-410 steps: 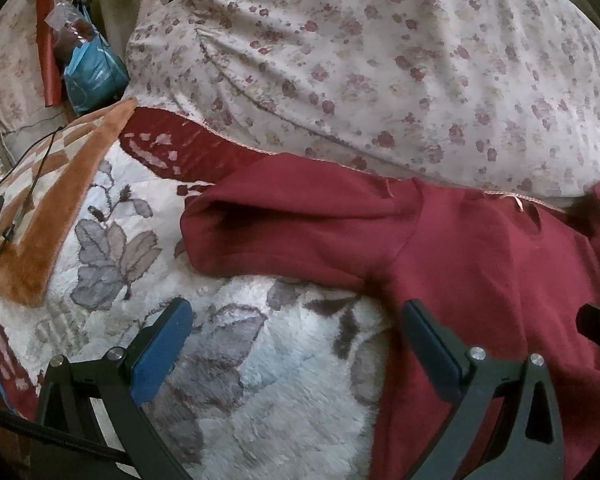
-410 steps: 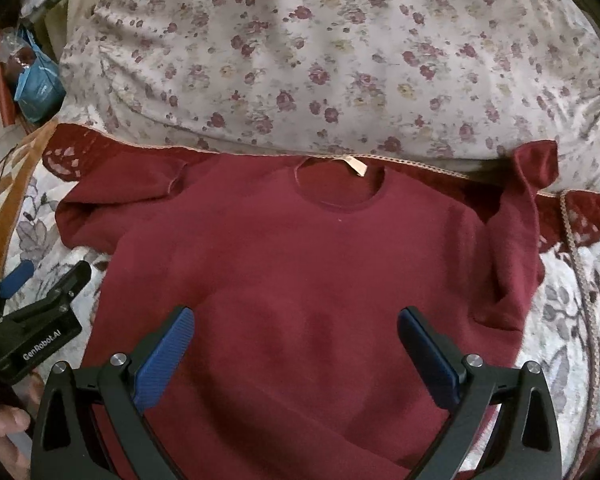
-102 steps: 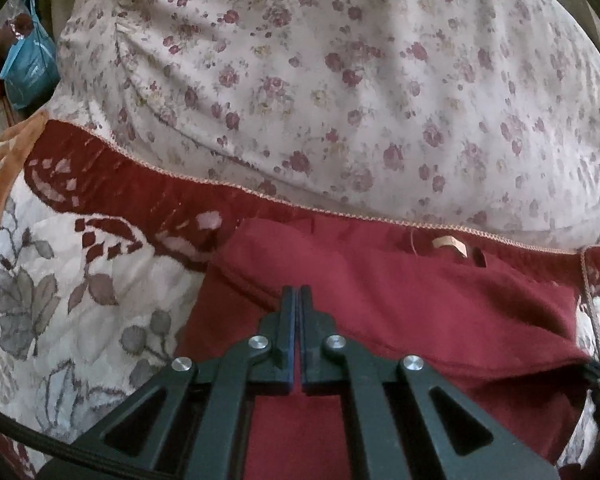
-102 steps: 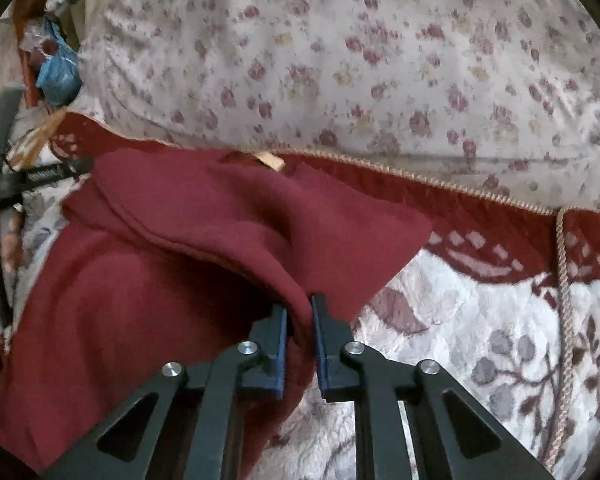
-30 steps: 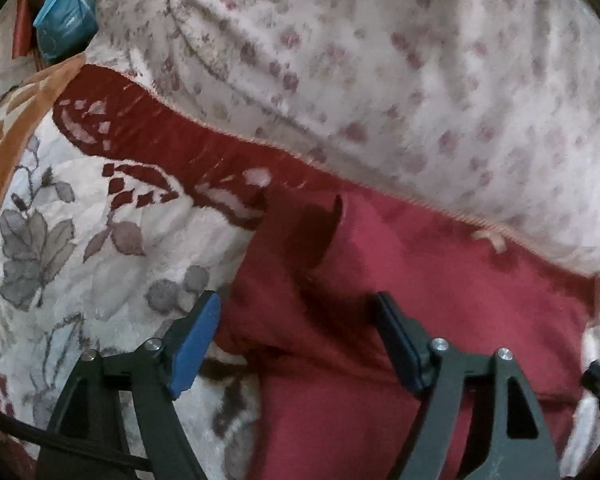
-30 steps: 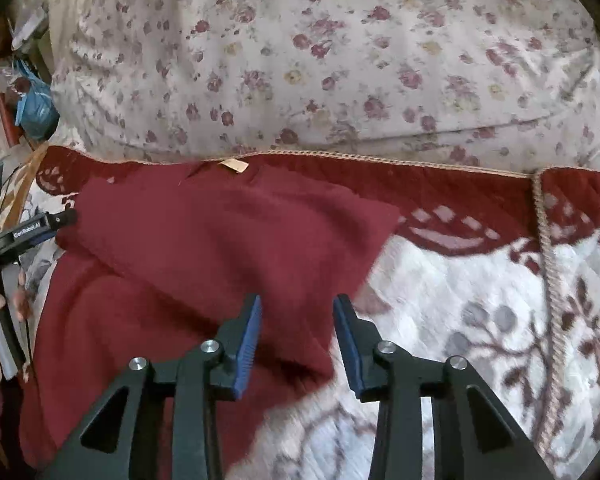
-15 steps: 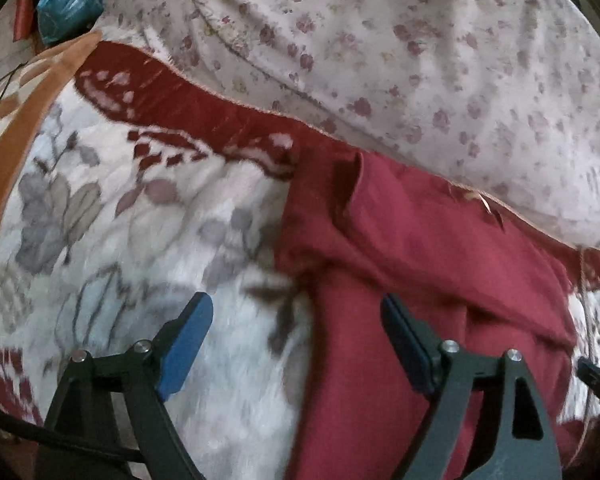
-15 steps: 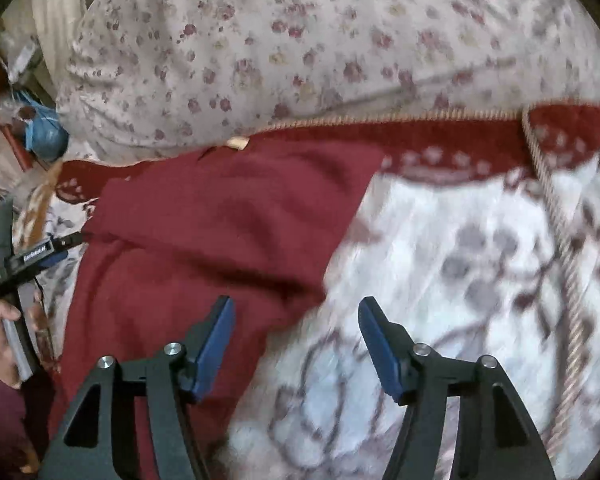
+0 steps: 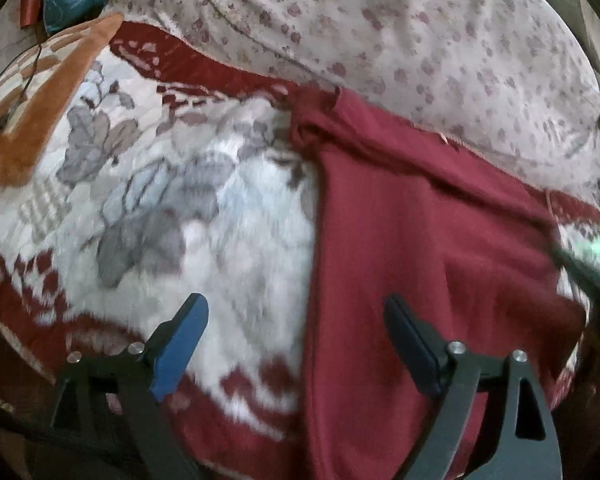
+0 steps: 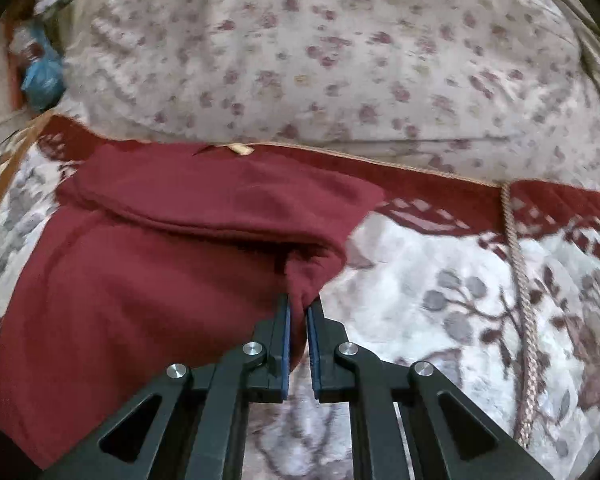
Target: Fold small clothes
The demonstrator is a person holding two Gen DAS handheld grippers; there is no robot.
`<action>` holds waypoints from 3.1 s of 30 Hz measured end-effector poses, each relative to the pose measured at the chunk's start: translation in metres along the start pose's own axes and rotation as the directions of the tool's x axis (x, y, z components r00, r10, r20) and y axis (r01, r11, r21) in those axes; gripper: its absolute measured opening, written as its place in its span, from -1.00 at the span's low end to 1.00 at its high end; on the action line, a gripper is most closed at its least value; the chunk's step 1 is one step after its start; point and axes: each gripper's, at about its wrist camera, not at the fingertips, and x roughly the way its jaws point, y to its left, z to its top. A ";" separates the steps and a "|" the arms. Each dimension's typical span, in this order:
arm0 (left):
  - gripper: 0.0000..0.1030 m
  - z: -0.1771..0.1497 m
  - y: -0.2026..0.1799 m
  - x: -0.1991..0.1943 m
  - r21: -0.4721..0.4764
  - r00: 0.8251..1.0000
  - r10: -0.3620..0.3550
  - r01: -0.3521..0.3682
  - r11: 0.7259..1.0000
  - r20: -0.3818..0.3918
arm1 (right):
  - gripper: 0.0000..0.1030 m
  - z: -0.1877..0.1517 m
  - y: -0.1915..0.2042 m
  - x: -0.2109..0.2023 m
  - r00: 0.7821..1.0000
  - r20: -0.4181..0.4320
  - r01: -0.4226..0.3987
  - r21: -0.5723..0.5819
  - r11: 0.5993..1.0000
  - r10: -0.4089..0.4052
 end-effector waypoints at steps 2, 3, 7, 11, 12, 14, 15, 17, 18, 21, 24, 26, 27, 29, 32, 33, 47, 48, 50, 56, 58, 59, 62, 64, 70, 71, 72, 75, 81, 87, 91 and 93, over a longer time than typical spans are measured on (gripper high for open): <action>0.73 -0.010 -0.002 0.000 0.005 1.000 -0.012 0.012 1.000 -0.014 | -0.86 -0.006 -0.002 0.014 0.998 -0.052 0.026 0.012 1.000 -0.026; 0.73 -0.017 -0.002 0.001 0.001 1.000 -0.011 0.011 1.000 -0.021 | -0.86 -0.010 -0.003 0.019 0.997 -0.082 0.018 0.029 0.999 -0.016; 0.73 -0.033 -0.001 0.002 -0.005 0.999 -0.015 0.015 1.000 -0.040 | -0.66 -0.012 -0.013 0.000 0.993 -0.080 -0.078 0.139 0.987 0.089; 0.73 -0.047 0.003 -0.003 -0.012 0.999 -0.031 0.031 0.999 -0.038 | 0.32 -0.031 -0.021 -0.043 0.976 -0.056 -0.198 0.195 0.961 0.212; 0.73 -0.049 0.004 -0.003 -0.017 0.999 -0.036 0.035 0.999 -0.041 | 0.34 -0.040 -0.021 -0.054 0.969 -0.055 -0.228 0.192 0.955 0.243; 0.73 -0.055 0.005 0.000 -0.025 0.997 -0.040 0.039 0.999 -0.060 | 0.35 -0.055 -0.016 -0.066 0.954 -0.074 -0.273 0.183 0.944 0.290; 0.73 -0.059 0.004 0.001 -0.026 0.997 -0.038 0.036 0.999 -0.070 | 0.35 -0.066 -0.014 -0.071 0.946 -0.086 -0.292 0.183 0.939 0.312; 0.73 -0.065 0.003 0.000 -0.018 0.997 -0.029 0.027 0.999 -0.068 | 0.40 -0.083 -0.010 -0.076 0.941 -0.105 -0.298 0.186 0.936 0.320; 0.73 -0.069 0.001 -0.001 -0.007 0.997 -0.022 0.022 1.000 -0.070 | 0.44 -0.092 -0.008 -0.077 0.940 -0.120 -0.295 0.186 0.937 0.320; 0.73 -0.074 0.000 -0.001 -0.006 0.997 -0.014 0.014 1.000 -0.081 | 0.49 -0.112 -0.001 -0.077 0.928 -0.146 -0.318 0.168 0.933 0.342; 0.73 -0.078 -0.002 -0.002 -0.002 0.996 -0.004 0.004 1.000 -0.086 | 0.49 -0.124 0.005 -0.067 0.926 -0.186 -0.303 0.148 0.941 0.328; 0.73 -0.081 -0.003 -0.002 0.000 0.996 -0.001 0.001 1.000 -0.090 | 0.49 -0.127 0.007 -0.064 0.925 -0.189 -0.305 0.151 0.940 0.330; 0.73 -0.082 -0.004 -0.002 0.002 0.996 0.001 -0.001 1.000 -0.094 | 0.49 -0.128 0.007 -0.064 0.925 -0.186 -0.305 0.153 0.940 0.331; 0.73 -0.083 -0.006 -0.001 0.011 0.995 0.005 -0.004 1.000 -0.102 | 0.51 -0.128 0.008 -0.064 0.922 -0.180 -0.317 0.159 0.935 0.343; 0.73 -0.086 -0.010 -0.001 0.027 0.994 0.005 -0.002 1.000 -0.110 | 0.53 -0.129 0.009 -0.064 0.919 -0.183 -0.323 0.160 0.933 0.350; 0.73 -0.087 -0.011 -0.001 0.031 0.994 0.003 0.000 1.000 -0.113 | 0.53 -0.129 0.011 -0.064 0.918 -0.184 -0.324 0.160 0.933 0.350; 0.47 -0.098 -0.020 0.001 0.031 0.986 -0.046 0.052 0.998 -0.160 | 0.44 -0.135 0.016 -0.066 0.920 -0.163 -0.332 0.155 0.930 0.355; 0.18 -0.098 -0.020 0.001 0.039 0.987 -0.025 0.032 0.999 -0.159 | 0.33 -0.135 0.018 -0.067 0.925 -0.166 -0.323 0.136 0.936 0.343; -0.13 -0.096 -0.020 0.000 0.043 0.988 -0.011 0.018 0.999 -0.152 | 0.10 -0.134 0.022 -0.067 0.936 -0.175 -0.293 0.094 0.952 0.305; -0.89 -0.084 -0.023 -0.017 0.057 0.987 -0.075 0.084 0.995 -0.139 | -0.71 -0.129 0.032 -0.083 0.938 -0.167 -0.304 0.020 0.953 0.302; -0.89 -0.079 -0.020 -0.031 0.069 0.990 -0.083 0.091 0.993 -0.113 | -0.73 -0.128 0.035 -0.090 0.927 -0.173 -0.336 0.017 0.942 0.334; -0.89 -0.078 -0.017 -0.044 0.084 0.993 -0.081 0.088 0.993 -0.086 | -0.74 -0.130 0.035 -0.096 0.918 -0.181 -0.356 0.015 0.934 0.353; -0.89 -0.082 -0.007 -0.059 0.087 0.995 -0.070 0.075 0.993 -0.064 | -0.75 -0.139 0.038 -0.107 0.888 -0.216 -0.416 0.001 0.909 0.406; -0.89 -0.088 -0.005 -0.054 0.090 0.995 -0.056 0.063 0.994 -0.082 | -0.75 -0.151 0.043 -0.103 0.858 -0.254 -0.455 0.026 0.890 0.446; -0.89 -0.095 -0.006 -0.040 0.091 0.994 -0.041 0.051 0.995 -0.103 | -0.75 -0.162 0.055 -0.086 0.850 -0.313 -0.442 0.011 0.897 0.423; -0.89 -0.094 -0.007 -0.042 0.099 0.994 -0.045 0.055 0.994 -0.096 | -0.75 -0.160 0.056 -0.087 0.852 -0.311 -0.443 0.001 0.896 0.421; -0.90 -0.093 -0.007 -0.044 0.098 0.994 -0.053 0.062 0.993 -0.092 | -0.75 -0.159 0.056 -0.088 0.850 -0.310 -0.447 0.002 0.895 0.425; -0.89 -0.080 -0.005 -0.051 0.081 0.994 -0.080 0.085 0.993 -0.069 | -0.75 -0.147 0.047 -0.096 0.832 -0.276 -0.488 0.045 0.872 0.481; -0.89 -0.032 -0.002 -0.062 0.043 0.992 -0.127 0.126 0.991 0.021 | -0.74 -0.102 0.025 -0.110 0.814 -0.119 -0.554 0.135 0.822 0.568; -0.89 0.010 -0.017 -0.063 0.079 0.989 -0.089 0.080 0.994 0.118 | -0.74 -0.054 0.029 -0.108 0.848 -0.044 -0.524 0.072 0.849 0.528; -0.89 0.024 -0.026 -0.059 0.099 0.988 -0.062 0.048 0.994 0.144 | -0.74 -0.035 0.022 -0.104 0.852 -0.001 -0.522 0.082 0.849 0.524; -0.89 0.030 -0.029 -0.056 0.103 0.987 -0.054 0.039 0.994 0.148 | -0.74 -0.027 0.022 -0.099 0.854 0.012 -0.519 0.095 0.850 0.520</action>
